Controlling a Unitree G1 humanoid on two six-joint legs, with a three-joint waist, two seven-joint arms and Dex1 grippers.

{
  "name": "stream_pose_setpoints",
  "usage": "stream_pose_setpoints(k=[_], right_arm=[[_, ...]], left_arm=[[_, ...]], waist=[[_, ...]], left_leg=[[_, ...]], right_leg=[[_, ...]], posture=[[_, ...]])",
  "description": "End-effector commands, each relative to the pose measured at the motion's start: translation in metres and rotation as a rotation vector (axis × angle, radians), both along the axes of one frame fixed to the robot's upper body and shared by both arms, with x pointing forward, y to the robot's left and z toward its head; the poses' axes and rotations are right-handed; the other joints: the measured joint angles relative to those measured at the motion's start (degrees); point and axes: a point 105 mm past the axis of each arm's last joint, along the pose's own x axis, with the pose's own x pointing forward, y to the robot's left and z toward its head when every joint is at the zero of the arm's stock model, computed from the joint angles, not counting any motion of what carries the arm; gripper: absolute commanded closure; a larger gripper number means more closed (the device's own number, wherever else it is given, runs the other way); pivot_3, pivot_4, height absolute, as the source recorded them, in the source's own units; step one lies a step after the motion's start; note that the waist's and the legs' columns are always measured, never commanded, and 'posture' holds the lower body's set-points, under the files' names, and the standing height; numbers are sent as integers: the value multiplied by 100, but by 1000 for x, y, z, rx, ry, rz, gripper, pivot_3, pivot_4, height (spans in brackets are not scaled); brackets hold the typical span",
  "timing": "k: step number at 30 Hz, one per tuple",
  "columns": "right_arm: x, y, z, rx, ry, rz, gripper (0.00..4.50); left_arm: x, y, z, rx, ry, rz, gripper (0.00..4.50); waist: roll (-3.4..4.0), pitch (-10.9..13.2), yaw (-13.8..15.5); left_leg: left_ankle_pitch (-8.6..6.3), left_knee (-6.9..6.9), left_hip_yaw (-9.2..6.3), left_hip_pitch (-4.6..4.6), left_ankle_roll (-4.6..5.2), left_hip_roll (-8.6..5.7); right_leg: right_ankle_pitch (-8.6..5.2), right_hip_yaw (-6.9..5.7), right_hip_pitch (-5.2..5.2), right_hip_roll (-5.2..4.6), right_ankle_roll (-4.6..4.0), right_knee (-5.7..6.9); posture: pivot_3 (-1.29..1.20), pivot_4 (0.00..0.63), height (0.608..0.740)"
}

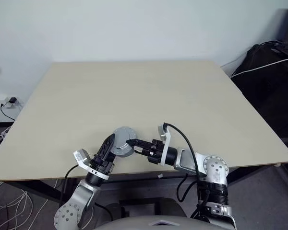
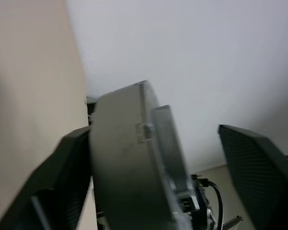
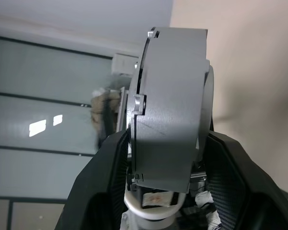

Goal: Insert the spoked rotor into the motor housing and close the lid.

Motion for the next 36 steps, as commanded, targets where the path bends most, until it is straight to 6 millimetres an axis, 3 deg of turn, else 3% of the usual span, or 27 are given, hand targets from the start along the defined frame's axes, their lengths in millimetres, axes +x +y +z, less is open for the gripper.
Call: stream_pose_setpoints(k=[1, 4, 36], right_arm=[[-4, 14, 18, 76, -50, 50, 2413], [-4, 14, 18, 73, -50, 50, 2413], [10, 7, 3, -15, -45, -55, 2413]], left_arm=[[-1, -23, 15, -66, -56, -116, 1733], [-1, -24, 16, -71, -57, -124, 2293], [-3, -9, 21, -146, -75, -13, 2332]], waist=[[0, 0, 0], [-2, -1, 3], [-7, -4, 3]], left_leg=[[0, 0, 0, 0, 0, 0], [0, 0, 1, 0, 1, 0], [0, 1, 0, 0, 1, 0]], right_leg=[[0, 0, 0, 0, 0, 0], [0, 0, 1, 0, 0, 0], [0, 0, 1, 0, -1, 0]], posture=[[0, 0, 740], [0, 0, 740], [0, 0, 740]])
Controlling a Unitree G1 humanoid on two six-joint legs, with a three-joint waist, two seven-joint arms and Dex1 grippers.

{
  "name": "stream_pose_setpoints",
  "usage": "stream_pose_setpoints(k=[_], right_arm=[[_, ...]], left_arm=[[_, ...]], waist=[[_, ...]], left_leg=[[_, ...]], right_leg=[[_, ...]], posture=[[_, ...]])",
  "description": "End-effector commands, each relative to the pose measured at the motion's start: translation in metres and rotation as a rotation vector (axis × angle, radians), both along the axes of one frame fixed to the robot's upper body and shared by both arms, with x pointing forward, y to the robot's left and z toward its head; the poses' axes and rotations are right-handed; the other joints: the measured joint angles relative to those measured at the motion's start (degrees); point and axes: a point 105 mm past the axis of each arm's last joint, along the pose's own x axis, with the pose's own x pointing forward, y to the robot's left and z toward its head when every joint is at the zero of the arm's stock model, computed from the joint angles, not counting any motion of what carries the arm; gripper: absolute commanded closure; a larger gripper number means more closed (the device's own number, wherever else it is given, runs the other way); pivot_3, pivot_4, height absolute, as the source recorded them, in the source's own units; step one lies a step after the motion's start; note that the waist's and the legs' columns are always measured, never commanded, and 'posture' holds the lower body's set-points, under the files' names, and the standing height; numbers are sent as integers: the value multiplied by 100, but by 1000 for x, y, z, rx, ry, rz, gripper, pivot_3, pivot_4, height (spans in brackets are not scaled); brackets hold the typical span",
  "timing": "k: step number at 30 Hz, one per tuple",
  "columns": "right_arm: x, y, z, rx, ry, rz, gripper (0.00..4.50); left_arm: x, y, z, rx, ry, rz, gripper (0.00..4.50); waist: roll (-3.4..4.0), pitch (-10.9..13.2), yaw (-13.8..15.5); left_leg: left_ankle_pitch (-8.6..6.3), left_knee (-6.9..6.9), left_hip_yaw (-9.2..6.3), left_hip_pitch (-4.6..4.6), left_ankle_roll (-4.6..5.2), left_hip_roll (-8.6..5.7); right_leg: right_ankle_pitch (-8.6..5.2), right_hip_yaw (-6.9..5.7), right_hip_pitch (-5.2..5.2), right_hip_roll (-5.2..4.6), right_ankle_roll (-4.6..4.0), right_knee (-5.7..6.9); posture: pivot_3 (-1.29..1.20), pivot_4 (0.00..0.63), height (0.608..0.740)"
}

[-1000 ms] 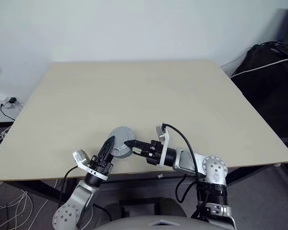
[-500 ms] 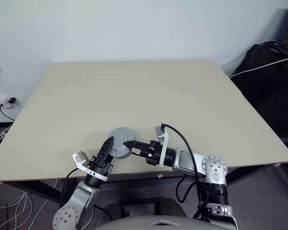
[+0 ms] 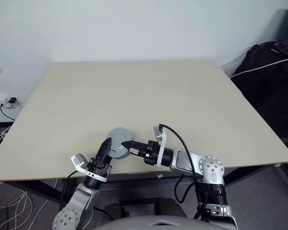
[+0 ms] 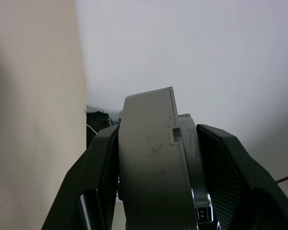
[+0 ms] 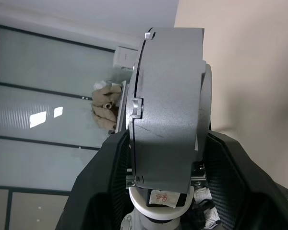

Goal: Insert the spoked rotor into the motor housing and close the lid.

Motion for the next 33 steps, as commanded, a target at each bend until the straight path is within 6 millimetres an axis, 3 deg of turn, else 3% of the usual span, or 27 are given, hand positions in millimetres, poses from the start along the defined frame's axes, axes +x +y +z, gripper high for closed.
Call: stream_pose_setpoints(k=[1, 9, 20, 27, 33], right_arm=[[11, -2, 4, 2, -24, -70, 2413], [13, -3, 5, 8, -31, -84, 0], [23, -8, 6, 7, -39, -168, 0], [32, -17, 15, 42, -93, -249, 0], [39, -26, 11, 26, -88, -301, 0]], left_arm=[[2, -17, 27, -68, -121, -59, 2332], [1, -16, 26, -69, -123, -49, 2356], [0, -15, 24, -57, -116, -32, 2359], [3, -4, 20, -34, -98, 54, 2359], [6, 9, 11, 14, -43, 155, 2360]], waist=[[0, 0, 0], [-1, -1, -4], [-1, -1, 1], [-1, -1, -1], [-1, -1, 3]], left_leg=[[0, 0, 0, 0, 0, 0], [0, 1, 0, 0, -1, 0], [0, 2, 0, 0, -1, 0], [0, 2, 0, 0, -1, 1], [0, 2, 1, 0, -1, 1]], right_leg=[[0, 0, 0, 0, 0, 0], [0, 0, 0, 0, 0, 0], [0, 0, 0, 1, 0, 1], [0, 0, 0, 1, 0, 1], [0, 1, 0, 1, -1, 1]], posture=[[0, 0, 740], [0, 0, 740], [0, 0, 740], [0, 0, 740], [0, 0, 740]])
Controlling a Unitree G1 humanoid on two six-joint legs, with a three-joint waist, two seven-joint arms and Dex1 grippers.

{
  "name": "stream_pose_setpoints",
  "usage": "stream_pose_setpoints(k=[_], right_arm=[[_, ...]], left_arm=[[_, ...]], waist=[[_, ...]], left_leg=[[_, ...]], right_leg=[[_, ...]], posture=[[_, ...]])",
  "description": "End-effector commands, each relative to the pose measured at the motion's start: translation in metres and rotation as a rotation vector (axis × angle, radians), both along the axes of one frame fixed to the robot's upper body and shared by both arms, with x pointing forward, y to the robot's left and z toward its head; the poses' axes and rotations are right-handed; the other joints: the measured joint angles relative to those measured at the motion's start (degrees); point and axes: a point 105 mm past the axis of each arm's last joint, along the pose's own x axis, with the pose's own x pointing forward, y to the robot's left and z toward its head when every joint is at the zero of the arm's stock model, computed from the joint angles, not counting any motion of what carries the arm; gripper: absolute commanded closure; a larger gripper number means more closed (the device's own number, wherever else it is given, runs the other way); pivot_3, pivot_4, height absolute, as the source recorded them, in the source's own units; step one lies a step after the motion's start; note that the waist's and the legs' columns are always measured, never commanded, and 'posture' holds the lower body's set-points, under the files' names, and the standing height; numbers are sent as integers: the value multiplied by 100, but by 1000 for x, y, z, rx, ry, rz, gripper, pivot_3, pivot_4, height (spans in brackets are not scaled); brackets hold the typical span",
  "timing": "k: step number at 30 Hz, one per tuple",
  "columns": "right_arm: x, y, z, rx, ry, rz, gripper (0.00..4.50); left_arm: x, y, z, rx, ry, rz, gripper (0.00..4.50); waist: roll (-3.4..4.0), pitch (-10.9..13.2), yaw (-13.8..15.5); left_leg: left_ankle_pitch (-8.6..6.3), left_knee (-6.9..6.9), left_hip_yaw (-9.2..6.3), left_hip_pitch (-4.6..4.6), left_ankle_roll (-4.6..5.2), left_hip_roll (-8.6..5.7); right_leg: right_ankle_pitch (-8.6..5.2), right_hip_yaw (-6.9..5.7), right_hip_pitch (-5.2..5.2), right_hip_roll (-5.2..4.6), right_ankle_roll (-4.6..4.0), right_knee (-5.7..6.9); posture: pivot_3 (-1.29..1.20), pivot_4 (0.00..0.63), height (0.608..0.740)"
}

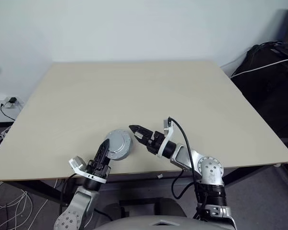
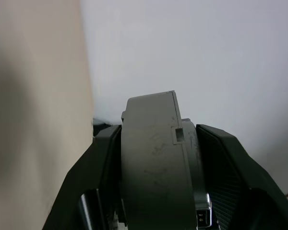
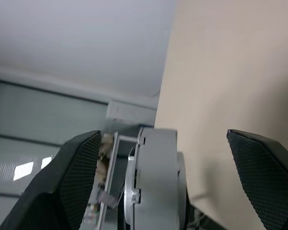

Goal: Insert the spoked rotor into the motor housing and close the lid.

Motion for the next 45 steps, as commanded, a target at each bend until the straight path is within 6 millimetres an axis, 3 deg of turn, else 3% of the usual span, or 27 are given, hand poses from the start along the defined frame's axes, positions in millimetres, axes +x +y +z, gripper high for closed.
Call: stream_pose_setpoints(k=[1, 8, 16, 34, 45], right_arm=[[4, -5, 9, 7, -44, -31, 0], [1, -5, -1, -26, -24, -25, 0], [-1, -3, -6, -53, -19, -8, 0], [-5, -9, -16, -92, -10, -21, 0], [-7, -9, -21, -113, -7, -20, 0]], left_arm=[[9, 3, 17, -7, -63, 83, 2360], [23, 27, 15, 66, 0, 278, 2362], [45, 67, 25, 109, 40, 508, 2365], [82, 134, 15, 132, 124, 726, 2366], [92, 155, -1, 177, 248, 815, 2366]], waist=[[0, 0, 1], [-1, -1, 21], [-9, -4, 123], [-74, -47, 132], [-87, -54, 128]], left_leg=[[0, 0, 0, 0, 0, 0], [0, 0, 0, 0, 0, 0], [1, 8, 0, 0, -1, -1], [14, 14, -4, 0, -24, -6], [16, 14, -9, 1, -28, -6]], right_leg=[[0, 0, 0, 0, 0, 0], [0, 0, 1, 0, 0, 0], [5, -2, 5, 0, 4, 0], [21, -8, 19, 2, 32, -9], [22, -10, 21, 2, 33, -9]], posture=[[0, 0, 740], [0, 0, 740], [0, 0, 740], [0, 0, 740], [0, 0, 740]])
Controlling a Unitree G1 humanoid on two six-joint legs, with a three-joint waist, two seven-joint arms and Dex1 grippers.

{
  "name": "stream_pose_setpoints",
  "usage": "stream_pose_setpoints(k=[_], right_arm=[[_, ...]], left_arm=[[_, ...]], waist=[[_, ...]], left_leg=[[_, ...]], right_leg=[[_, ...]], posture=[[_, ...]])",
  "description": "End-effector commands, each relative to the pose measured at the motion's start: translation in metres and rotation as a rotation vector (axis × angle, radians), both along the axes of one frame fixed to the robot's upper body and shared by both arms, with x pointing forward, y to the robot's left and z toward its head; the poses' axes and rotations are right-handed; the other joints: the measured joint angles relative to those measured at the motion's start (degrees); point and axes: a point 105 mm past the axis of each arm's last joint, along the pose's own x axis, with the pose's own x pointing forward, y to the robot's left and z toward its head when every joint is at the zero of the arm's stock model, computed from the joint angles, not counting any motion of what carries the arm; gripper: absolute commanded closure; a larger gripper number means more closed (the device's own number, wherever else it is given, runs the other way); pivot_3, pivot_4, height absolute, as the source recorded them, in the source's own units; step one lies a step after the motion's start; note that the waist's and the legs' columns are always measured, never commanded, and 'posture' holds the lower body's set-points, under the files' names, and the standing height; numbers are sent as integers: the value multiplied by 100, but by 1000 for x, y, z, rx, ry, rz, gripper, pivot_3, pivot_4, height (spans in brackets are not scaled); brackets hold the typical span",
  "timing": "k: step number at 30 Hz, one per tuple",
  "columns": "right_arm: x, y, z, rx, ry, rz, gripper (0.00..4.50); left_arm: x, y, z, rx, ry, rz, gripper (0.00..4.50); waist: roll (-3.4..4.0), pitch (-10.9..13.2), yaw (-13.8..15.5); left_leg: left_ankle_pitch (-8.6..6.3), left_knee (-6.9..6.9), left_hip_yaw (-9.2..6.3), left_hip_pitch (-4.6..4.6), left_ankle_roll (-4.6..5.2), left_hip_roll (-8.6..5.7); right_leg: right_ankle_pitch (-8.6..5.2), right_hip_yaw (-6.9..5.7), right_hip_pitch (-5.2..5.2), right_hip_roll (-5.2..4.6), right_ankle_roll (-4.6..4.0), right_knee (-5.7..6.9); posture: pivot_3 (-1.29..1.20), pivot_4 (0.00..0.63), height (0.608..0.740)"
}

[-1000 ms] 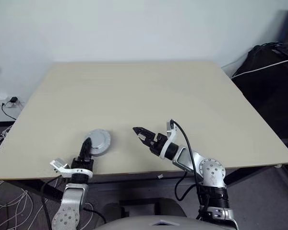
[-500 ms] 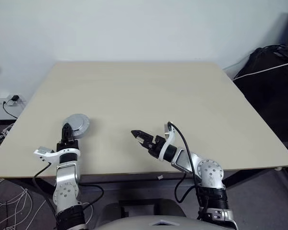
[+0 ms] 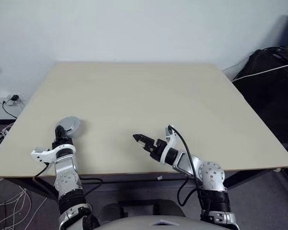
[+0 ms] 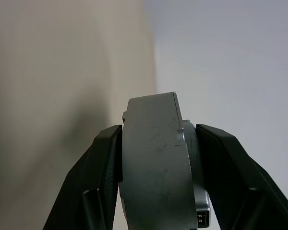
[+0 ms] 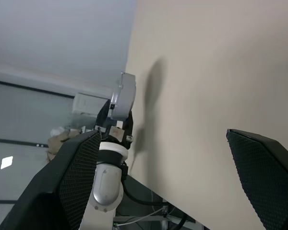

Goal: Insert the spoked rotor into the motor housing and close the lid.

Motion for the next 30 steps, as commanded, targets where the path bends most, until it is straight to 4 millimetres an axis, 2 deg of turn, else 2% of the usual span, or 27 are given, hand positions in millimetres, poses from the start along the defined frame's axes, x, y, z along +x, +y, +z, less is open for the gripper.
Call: stream_pose_setpoints(k=[1, 8, 15, 23, 30], right_arm=[[3, 1, 11, 18, -50, -7, 0], [4, 1, 10, 15, -51, -10, 0], [4, 3, 11, 19, -55, -3, 0], [3, 3, 11, 16, -53, -2, 0], [2, 3, 9, 17, -45, -4, 0]], left_arm=[[10, 7, 21, 65, -36, 23, 2366], [7, 12, 12, 73, 73, 79, 2366], [6, 10, 10, 76, 94, 79, 106], [-3, 3, 7, 75, 136, 76, 45], [-29, -15, -1, 51, 182, 52, 45]], waist=[[-2, -1, 0], [-12, -7, 3], [-14, -13, 14], [-12, -18, 2], [-13, -20, 3]], left_leg=[[0, 0, 0, 0, 0, 0], [0, 0, -1, 0, -1, 0], [1, 1, -2, 4, -2, 0], [2, 1, -4, 14, -4, 1], [2, 1, -4, 11, -4, 3]], right_leg=[[0, 0, 0, 0, 1, 0], [1, -1, 1, 0, 2, 1], [2, -3, 6, 0, 2, 2], [2, -3, 14, 0, 2, 5], [1, -3, 12, -1, 2, 4]], posture=[[0, 0, 740], [0, 0, 740], [0, 0, 740], [0, 0, 740], [0, 0, 740]])
